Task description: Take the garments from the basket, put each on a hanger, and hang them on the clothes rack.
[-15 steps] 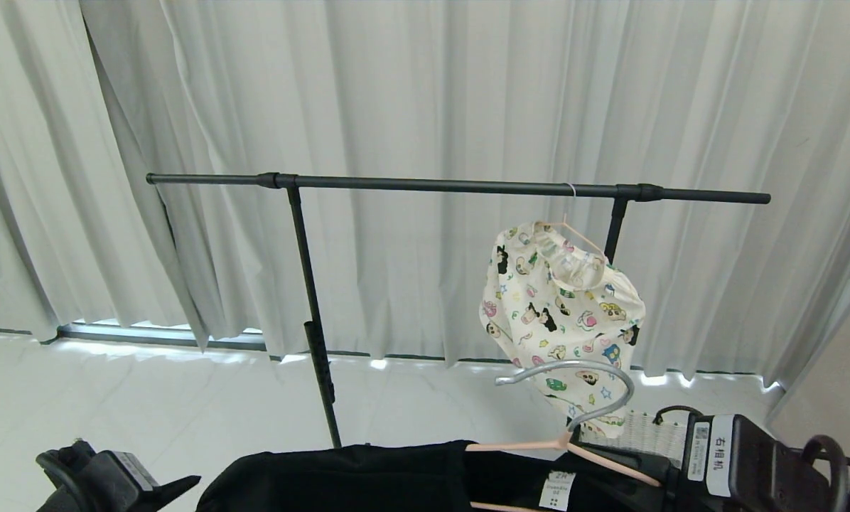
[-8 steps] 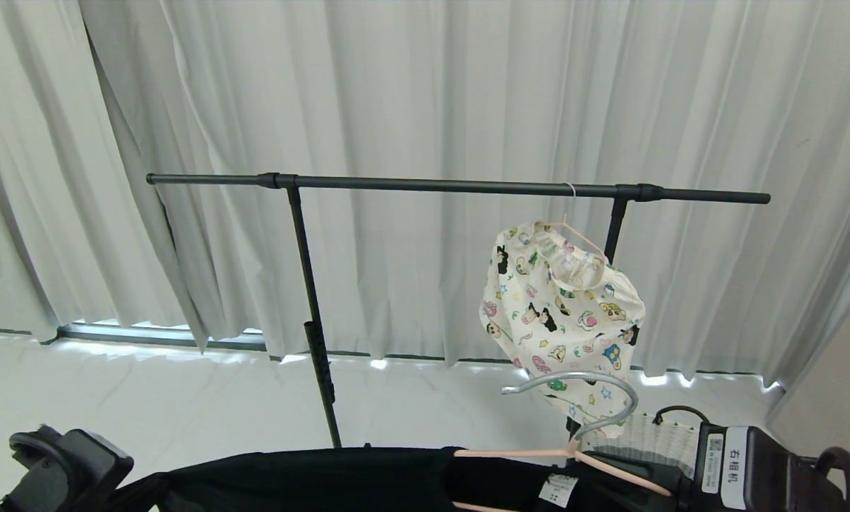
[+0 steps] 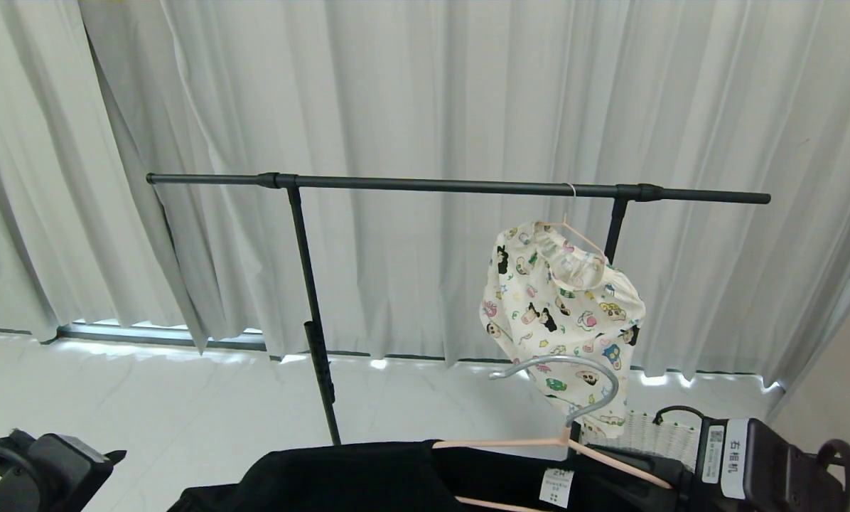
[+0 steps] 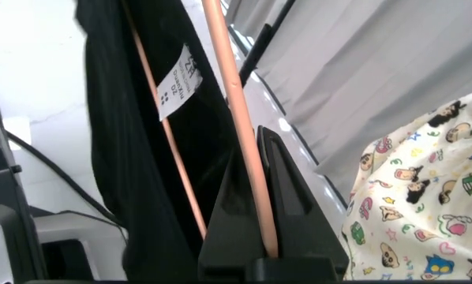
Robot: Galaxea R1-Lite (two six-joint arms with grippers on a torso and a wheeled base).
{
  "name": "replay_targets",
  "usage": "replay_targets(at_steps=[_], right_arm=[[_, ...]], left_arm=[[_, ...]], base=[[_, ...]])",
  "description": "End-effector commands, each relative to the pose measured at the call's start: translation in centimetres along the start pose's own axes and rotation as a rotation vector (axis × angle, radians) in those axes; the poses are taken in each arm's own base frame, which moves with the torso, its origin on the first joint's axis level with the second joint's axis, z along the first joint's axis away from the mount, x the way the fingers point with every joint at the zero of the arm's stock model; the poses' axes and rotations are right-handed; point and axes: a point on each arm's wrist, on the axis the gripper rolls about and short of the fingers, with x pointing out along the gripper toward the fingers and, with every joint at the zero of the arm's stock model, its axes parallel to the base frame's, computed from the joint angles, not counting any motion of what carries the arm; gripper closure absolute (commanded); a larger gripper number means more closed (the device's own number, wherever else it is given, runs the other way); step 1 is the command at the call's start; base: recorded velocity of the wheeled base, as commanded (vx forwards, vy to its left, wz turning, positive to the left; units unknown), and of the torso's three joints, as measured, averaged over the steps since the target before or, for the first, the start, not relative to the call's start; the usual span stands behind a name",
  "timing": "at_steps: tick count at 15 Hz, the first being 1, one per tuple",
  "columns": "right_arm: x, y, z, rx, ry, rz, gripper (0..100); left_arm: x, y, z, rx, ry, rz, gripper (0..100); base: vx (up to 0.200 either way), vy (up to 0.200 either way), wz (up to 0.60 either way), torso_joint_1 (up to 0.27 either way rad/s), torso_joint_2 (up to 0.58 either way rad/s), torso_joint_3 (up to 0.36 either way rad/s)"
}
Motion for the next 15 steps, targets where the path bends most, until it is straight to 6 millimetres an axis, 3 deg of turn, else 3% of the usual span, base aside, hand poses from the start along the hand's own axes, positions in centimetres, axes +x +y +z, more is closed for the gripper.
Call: replay_targets(at_steps=[1, 3, 7, 9, 11, 15], right_arm=[[0.1, -1.2, -0.5, 0.015, 0.026, -0.061, 100], [0.1, -3.1, -1.0, 0.044, 0.056, -0.155, 100], [0.8, -7.0, -2.5, 0.095, 0.17, -0.388, 100], [2.1, -9.2, -1.6, 0.139, 0.223, -0.496, 100], [3.5, -11.3, 0.1, 0.181, 0.285, -0.576, 100], [5.7, -13.3, 2.1, 0.332, 0.305, -0.645, 100]], left_arm=[[-1.2, 0.3, 1.0, -0.061, -0.131, -0.038, 0], [-1.6, 0.7, 2.1, -0.128, -0.189, -0.039, 0], [-1.3, 2.4, 6.1, -0.155, -0.264, -0.016, 0], [-0.9, 2.8, 7.4, -0.12, -0.275, -0.006, 0], [-0.6, 2.9, 7.7, 0.026, -0.271, 0.012, 0], [-0.6, 2.9, 7.7, 0.097, -0.265, 0.025, 0]], base=[[0.0, 0.0, 0.0, 0.0, 0.0, 0.0], [0.0, 0.0, 0.0, 0.0, 0.0, 0.0], [0.0, 0.0, 0.0, 0.0, 0.0, 0.0], [0.0, 0.0, 0.0, 0.0, 0.0, 0.0], [0.0, 0.0, 0.0, 0.0, 0.0, 0.0], [0.0, 0.0, 0.0, 0.0, 0.0, 0.0]])
